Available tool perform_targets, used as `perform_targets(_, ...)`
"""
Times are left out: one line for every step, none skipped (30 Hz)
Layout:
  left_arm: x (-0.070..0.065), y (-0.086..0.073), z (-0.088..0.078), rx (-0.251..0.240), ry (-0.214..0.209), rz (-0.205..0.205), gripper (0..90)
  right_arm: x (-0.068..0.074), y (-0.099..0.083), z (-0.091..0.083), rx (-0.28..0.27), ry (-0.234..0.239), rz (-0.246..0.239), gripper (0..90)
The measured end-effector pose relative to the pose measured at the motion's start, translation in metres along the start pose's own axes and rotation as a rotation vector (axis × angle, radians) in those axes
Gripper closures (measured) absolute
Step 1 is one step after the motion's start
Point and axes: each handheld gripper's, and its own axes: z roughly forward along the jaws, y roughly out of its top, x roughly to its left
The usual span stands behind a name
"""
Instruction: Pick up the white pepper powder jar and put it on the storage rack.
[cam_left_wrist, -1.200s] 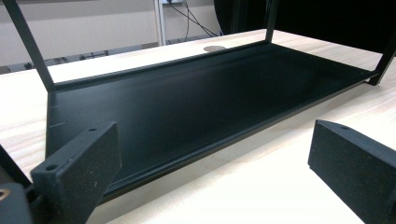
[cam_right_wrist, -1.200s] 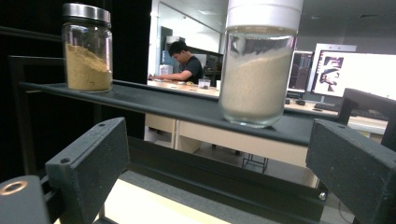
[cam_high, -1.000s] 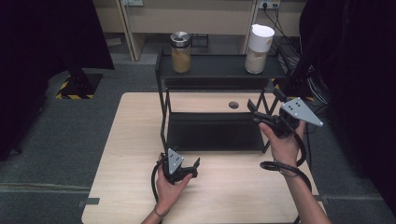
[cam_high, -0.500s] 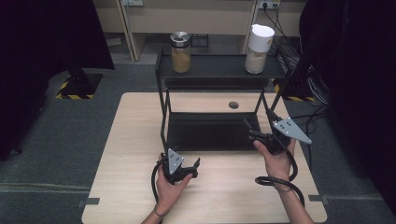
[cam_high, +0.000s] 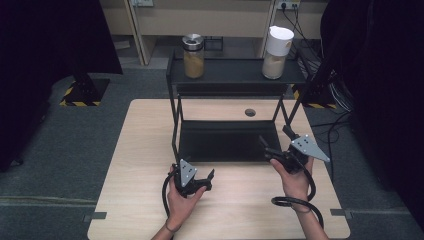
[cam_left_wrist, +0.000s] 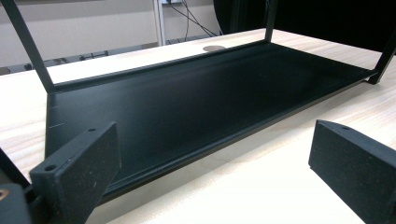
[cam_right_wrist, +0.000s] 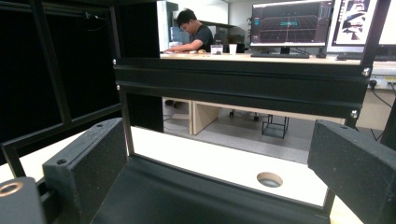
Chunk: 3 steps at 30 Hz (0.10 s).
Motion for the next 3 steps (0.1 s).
perform_targets(-0.0001,-0.0001,-0.0001,-0.001,0.000,0.000,1.6,0.0001,0.0008,-0.0006,-0.002,-0.001,-0.002,5.1)
perform_targets(0.0000,-0.0001,0.0000,-0.001,0.000,0.000,1.6,0.0000,0.0015,-0.0012,-0.005,0.001,-0.003,5.1)
perform_targets(-0.0002,-0.0001,0.0000,0.000,0.000,0.001,1.6,0.0001,0.0021,-0.0020,-0.008,0.001,-0.003,5.0)
